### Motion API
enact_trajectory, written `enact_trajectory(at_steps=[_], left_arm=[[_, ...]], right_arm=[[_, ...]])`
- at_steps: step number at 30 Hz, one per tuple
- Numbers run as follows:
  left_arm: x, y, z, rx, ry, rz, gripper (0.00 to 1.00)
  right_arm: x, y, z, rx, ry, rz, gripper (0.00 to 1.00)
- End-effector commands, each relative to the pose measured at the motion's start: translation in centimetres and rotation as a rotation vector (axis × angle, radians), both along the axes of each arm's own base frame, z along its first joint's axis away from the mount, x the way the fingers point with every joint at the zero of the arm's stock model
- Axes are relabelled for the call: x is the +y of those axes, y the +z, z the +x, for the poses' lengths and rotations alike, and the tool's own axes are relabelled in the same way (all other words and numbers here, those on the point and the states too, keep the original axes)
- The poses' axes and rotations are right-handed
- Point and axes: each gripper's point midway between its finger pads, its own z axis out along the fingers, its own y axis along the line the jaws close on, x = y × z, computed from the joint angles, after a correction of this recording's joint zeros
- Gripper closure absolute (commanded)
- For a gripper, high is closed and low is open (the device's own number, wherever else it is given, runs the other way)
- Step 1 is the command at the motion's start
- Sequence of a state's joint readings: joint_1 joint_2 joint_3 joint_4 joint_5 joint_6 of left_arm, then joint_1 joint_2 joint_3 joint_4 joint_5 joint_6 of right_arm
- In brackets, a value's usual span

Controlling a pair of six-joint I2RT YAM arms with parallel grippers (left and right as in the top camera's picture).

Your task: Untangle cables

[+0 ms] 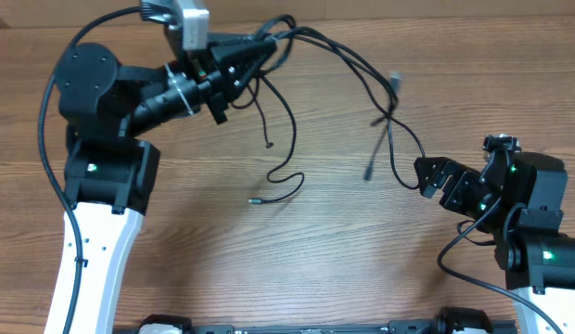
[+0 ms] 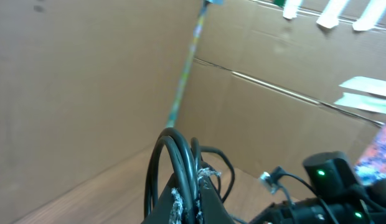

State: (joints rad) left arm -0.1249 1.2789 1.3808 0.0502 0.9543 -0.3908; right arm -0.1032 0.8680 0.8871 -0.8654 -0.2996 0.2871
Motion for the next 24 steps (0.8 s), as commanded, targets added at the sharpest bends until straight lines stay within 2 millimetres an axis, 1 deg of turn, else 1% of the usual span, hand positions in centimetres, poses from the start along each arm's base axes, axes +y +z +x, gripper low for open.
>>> enact_trajectory(at_steps=[1, 4, 6, 14, 16, 19, 22, 24], left_arm=[[2.3, 1.6, 0.1, -0.012, 0.069, -0.029, 0.96], [3.3, 1.5, 0.6, -0.008, 0.099, -0.028, 0.96], [3.6, 1.4, 0.7, -0.002, 0.105, -0.027, 0.96], [3.5, 1.3, 0.6, 0.002, 0.092, -0.024, 0.96], [3.3, 1.2, 0.2, 0.002, 0.068, -0.019, 0.96], [3.2, 0.9, 0.1, 0.018, 0.059, -0.017, 0.96], [3.1, 0.4, 0.2, 0.049, 0.058, -0.015, 0.96], [2.8, 0.2, 0.1, 0.064, 0.048, -0.014, 0.96]], right_arm=[[-0.6, 0.0, 0.1, -0.001, -0.021, -0.032, 0.00], [-0.6, 0.0, 0.1, -0.003, -0.021, -0.032, 0.00], [-0.6, 0.0, 0.1, -0.002, -0.021, -0.032, 0.00], [-0.6, 0.0, 0.1, -0.002, -0.020, -0.031, 0.00], [-0.4, 0.1, 0.1, -0.004, -0.010, -0.025, 0.00], [1.2, 0.6, 0.0, -0.041, 0.109, -0.006, 0.00], [3.8, 1.8, -0.5, -0.104, 0.278, 0.052, 0.00], [5.6, 2.8, -1.0, -0.145, 0.376, 0.117, 0.00]])
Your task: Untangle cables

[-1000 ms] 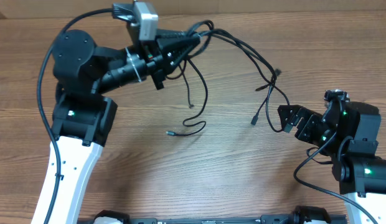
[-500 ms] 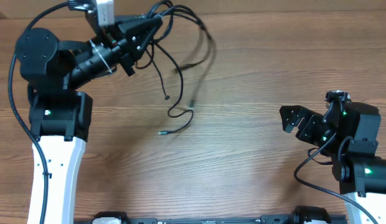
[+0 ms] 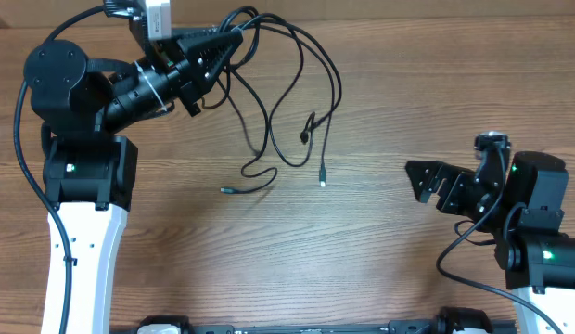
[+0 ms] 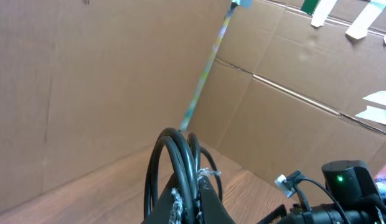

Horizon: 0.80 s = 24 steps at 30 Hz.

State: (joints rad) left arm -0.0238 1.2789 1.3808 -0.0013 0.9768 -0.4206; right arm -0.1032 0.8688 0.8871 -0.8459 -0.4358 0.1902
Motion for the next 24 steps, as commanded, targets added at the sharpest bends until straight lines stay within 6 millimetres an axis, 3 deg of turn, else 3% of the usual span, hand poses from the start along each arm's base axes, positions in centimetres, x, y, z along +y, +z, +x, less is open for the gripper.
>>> enact_trajectory(at_steps=[1, 4, 11, 24], left_arm=[[-0.7, 1.0, -1.5, -0.011, -0.036, -0.006, 0.96], [-1.8, 1.0, -2.1, -0.012, -0.070, -0.006, 0.96], [-4.8, 0.1, -3.6, -0.037, -0.157, 0.040, 0.96], [-7.9, -5.4, -6.0, -0.034, -0.301, 0.219, 0.96]], right_arm=[[4.0, 2.4, -1.1, -0.095, 0.249, 0.120, 0.00], [5.1, 3.5, -1.4, -0.132, 0.312, 0.173, 0.00], [5.6, 3.9, -1.6, -0.162, 0.360, 0.175, 0.00], [7.1, 6.4, -2.1, -0.314, 0.515, 0.193, 0.00]])
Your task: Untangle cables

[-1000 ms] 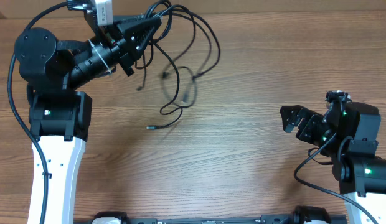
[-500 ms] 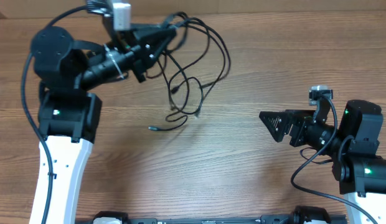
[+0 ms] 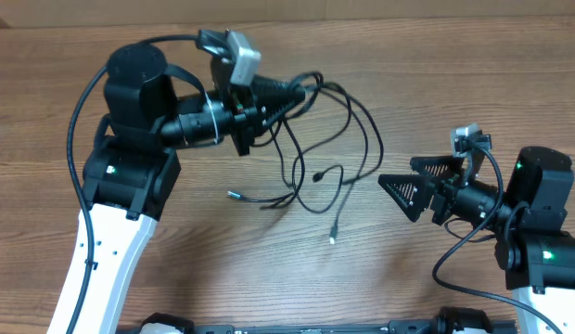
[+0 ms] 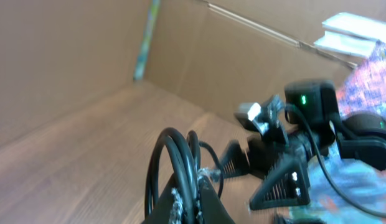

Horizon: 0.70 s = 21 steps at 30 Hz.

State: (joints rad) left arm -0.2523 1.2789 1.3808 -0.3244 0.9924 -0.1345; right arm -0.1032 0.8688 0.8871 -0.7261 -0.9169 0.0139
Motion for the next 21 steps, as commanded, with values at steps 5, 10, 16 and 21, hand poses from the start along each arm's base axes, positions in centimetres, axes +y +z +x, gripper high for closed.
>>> enact_trajectory(at_steps=[5, 10, 16, 21], left_arm=[[-1.1, -3.0, -2.3, -0.027, -0.140, 0.093, 0.96], [-2.9, -4.2, -5.3, -0.058, -0.361, 0.067, 0.96], [-5.5, -5.4, -7.4, -0.109, -0.495, 0.072, 0.96], [-7.6, -5.9, -9.5, -0.217, -0.579, 0.092, 0.96]], right_arm=[[0.9, 2.7, -0.4, -0.153, 0.089, 0.018, 0.00], [1.4, 4.4, -0.8, -0.251, 0.129, 0.026, 0.00], [2.1, 6.3, -1.7, -0.347, 0.206, 0.053, 0.03], [3.0, 7.5, -3.4, -0.399, 0.320, 0.103, 0.11]])
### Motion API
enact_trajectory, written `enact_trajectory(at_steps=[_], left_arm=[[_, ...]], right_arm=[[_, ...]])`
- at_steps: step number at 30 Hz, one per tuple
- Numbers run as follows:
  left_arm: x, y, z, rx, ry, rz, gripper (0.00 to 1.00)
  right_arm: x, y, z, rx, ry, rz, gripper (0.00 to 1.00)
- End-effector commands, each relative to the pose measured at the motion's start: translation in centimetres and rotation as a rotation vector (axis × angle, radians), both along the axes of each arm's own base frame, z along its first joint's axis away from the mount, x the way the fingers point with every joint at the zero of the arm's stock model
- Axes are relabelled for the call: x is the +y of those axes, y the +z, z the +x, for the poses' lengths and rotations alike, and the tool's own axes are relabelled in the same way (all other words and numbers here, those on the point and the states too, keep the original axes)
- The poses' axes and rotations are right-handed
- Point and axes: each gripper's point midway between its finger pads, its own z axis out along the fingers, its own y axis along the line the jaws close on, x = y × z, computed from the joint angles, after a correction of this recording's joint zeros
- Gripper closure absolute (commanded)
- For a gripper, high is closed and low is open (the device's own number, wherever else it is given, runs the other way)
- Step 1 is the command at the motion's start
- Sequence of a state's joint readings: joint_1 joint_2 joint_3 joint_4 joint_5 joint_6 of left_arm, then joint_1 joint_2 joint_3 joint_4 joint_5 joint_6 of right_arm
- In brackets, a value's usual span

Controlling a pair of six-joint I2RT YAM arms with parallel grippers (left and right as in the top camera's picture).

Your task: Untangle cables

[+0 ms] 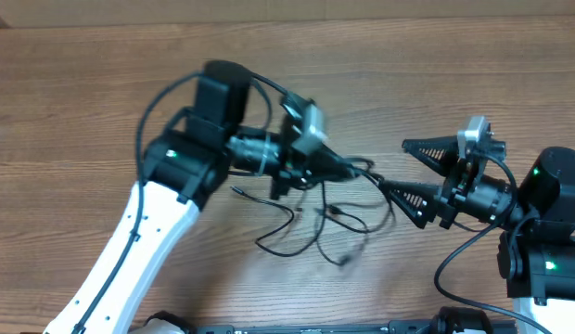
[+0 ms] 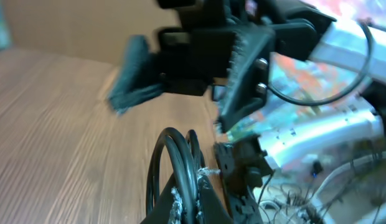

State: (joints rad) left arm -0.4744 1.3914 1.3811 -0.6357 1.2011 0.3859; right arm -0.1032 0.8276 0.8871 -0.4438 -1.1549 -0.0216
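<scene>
A tangle of thin black cables hangs from my left gripper, which is shut on a bunched loop of it near the table's middle. The loose ends trail on the wood below, one ending in a small plug. In the left wrist view the looped cable rises from between my left gripper's frayed pads. My right gripper faces left with its jaws wide open, its tips just right of the left gripper's tip. A strand runs between them. Its dark fingers fill the left wrist view.
The wooden table carries nothing else. The white left arm crosses the front left. The right arm's base and its own lead stand at the front right. A cardboard wall runs along the far edge.
My left gripper, still shut on the cable loop, now sits further right and nearer, almost touching the right gripper. The right gripper's open jaws now stand on either side of a strand.
My left gripper held the bundle high at the far middle, strands stretching toward the right gripper. Then it was at the far left with the strands hanging loose. Later it was at the centre, and now it meets the open right gripper.
</scene>
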Motion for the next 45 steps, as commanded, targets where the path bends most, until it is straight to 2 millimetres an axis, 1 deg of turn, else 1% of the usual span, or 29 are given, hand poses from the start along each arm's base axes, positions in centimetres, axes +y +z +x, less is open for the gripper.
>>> enact_trajectory(at_steps=[1, 6, 10, 11, 16, 20, 23, 24, 25, 34, 36, 37, 40, 45], left_arm=[[-1.2, 0.5, -1.5, -0.128, -0.083, -0.034, 0.96], [-1.8, -0.1, -1.6, -0.157, -0.071, -0.006, 0.96], [-1.8, -0.1, -1.6, -0.156, -0.070, -0.005, 0.96], [-1.8, -0.1, -1.6, -0.156, -0.070, -0.005, 0.96], [-1.9, 0.1, -1.5, -0.168, -0.071, -0.014, 0.96], [-2.0, 0.3, -1.7, -0.173, -0.082, -0.025, 0.96], [-2.3, 0.6, -2.2, -0.179, -0.102, -0.038, 0.96], [-2.4, 0.6, -2.2, -0.182, -0.105, -0.039, 0.96], [-2.5, 0.6, -2.4, -0.185, -0.109, -0.041, 0.96], [-3.2, 0.8, -3.3, -0.200, -0.142, -0.053, 0.96], [-3.2, 0.7, -3.2, -0.202, -0.138, -0.049, 0.96], [-3.3, 0.7, -3.1, -0.204, -0.131, -0.044, 0.96], [-3.4, 0.3, -2.6, -0.209, -0.109, -0.026, 0.96], [-3.4, 0.1, -2.3, -0.216, -0.089, -0.013, 0.94]], right_arm=[[1.0, 1.2, -2.1, -0.041, 0.123, 0.033, 0.13], [1.4, 1.6, -3.2, -0.047, 0.196, 0.056, 0.22], [1.6, 1.8, -3.8, -0.051, 0.233, 0.068, 0.38], [1.6, 1.9, -4.0, -0.052, 0.240, 0.070, 0.44], [1.8, 2.1, -4.8, -0.054, 0.289, 0.085, 0.56], [1.8, 2.1, -4.8, -0.054, 0.293, 0.087, 0.67], [1.8, 2.2, -4.8, -0.054, 0.293, 0.087, 0.71], [1.8, 2.2, -4.8, -0.054, 0.293, 0.087, 0.74], [1.8, 2.2, -4.8, -0.054, 0.293, 0.087, 0.75], [1.8, 2.1, -4.8, -0.054, 0.293, 0.087, 0.75], [1.8, 2.1, -4.8, -0.053, 0.293, 0.087, 0.80], [1.8, 2.1, -4.8, -0.053, 0.293, 0.087, 0.85], [1.8, 2.1, -4.8, -0.053, 0.293, 0.087, 0.96], [1.8, 2.1, -4.8, -0.053, 0.293, 0.087, 0.96]])
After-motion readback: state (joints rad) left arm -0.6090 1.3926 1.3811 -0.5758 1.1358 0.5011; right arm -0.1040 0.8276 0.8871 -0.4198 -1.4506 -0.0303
